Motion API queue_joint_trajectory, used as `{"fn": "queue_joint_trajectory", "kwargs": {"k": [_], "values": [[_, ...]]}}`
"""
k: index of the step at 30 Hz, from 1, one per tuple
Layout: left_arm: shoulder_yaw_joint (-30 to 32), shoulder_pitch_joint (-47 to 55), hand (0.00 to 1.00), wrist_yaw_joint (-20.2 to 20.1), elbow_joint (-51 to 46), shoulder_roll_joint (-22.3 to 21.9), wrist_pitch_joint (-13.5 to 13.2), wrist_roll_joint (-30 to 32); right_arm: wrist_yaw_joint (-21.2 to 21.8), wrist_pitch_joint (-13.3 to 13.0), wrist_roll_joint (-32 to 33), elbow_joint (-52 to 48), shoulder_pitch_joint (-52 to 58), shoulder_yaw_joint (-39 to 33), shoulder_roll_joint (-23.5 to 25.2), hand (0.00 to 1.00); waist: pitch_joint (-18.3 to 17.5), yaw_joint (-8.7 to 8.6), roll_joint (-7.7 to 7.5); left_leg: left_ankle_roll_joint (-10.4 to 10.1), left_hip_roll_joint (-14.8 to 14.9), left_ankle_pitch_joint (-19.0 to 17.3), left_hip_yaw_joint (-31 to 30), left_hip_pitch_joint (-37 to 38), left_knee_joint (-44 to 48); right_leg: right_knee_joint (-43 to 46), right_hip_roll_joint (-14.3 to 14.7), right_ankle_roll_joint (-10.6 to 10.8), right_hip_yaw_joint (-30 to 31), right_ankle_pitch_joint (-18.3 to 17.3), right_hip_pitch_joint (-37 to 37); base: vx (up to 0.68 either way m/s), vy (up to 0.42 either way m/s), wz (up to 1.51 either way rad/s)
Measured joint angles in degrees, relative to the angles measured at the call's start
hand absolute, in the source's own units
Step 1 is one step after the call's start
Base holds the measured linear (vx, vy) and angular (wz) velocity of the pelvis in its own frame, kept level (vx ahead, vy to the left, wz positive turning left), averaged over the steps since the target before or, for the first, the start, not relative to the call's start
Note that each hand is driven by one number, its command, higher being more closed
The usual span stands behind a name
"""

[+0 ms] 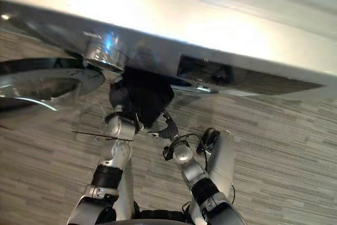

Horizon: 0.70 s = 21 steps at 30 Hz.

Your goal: Pick up the laundry basket with both hands and put the clothes into the washing machine.

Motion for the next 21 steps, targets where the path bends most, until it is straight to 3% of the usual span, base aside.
{"fn": "queue_joint_trajectory", "kwargs": {"k": [5,9,11,13,18,19,21], "values": [[5.1,-9.3,1.00,4.8,0.2,8.9,-0.1,0.6,4.5,-3.1,7.8,-6.4,1.9,-0.1,0.0,0.00,0.4,-1.23,-0.50,0.7,1.8,-0.4,0.4,-7.7,4.6,4.9,0.8,0.1,3.2,-0.6,-9.1,-0.08,-0.009,-0.12],[6.4,-16.0,1.00,7.4,0.2,11.8,-1.2,-1.9,5.5,-4.4,8.4,-10.1,5.2,-0.5,0.0,0.00,0.3,-2.26,-0.62,-0.2,4.7,0.1,0.7,-10.2,4.1,5.2,2.6,-0.9,2.7,-0.3,-11.9,-0.08,-0.114,-0.15],[6.6,-18.3,1.00,8.7,-0.2,12.8,-4.3,-5.3,5.5,-4.4,8.3,-11.8,6.9,-1.5,0.2,0.00,0.4,-2.84,-1.03,-1.2,6.7,0.8,2.2,-11.6,3.0,5.1,2.9,-1.6,2.6,0.0,-14.3,-0.05,-0.139,-0.03],[6.6,-20.0,1.00,9.0,-0.9,13.5,-5.1,-8.3,5.5,-4.3,8.1,-11.9,7.3,-2.0,0.1,0.00,0.3,-3.07,-1.28,-2.2,8.7,1.4,3.0,-12.4,2.6,5.2,3.5,-2.3,2.5,0.2,-15.4,-0.03,-0.097,-0.08],[3.5,-38.1,1.00,8.7,-0.4,24.7,-4.9,-11.6,5.9,-4.4,7.8,-14.3,8.1,-2.7,0.7,0.00,0.4,-4.98,-3.79,-3.1,11.6,1.9,4.2,-13.1,1.1,3.4,6.2,-4.1,2.5,1.4,-17.6,-0.05,-0.059,-0.25],[2.4,-41.7,1.00,8.0,3.4,27.7,-5.0,-11.7,6.2,-4.4,8.0,-14.5,7.9,-2.8,1.2,0.00,0.4,-5.67,-4.59,-3.3,12.2,2.1,5.1,-13.1,0.0,2.2,6.6,-4.4,2.7,1.6,-18.3,-0.05,-0.013,-0.30],[1.6,-45.1,1.00,8.0,4.6,29.4,-4.9,-13.3,7.0,-4.8,8.7,-16.4,9.0,-2.9,1.1,0.00,0.5,-6.24,-5.09,-3.2,13.2,2.2,5.9,-13.9,-0.8,0.7,7.5,-4.8,2.6,1.9,-19.7,-0.06,0.007,-0.35]]}}
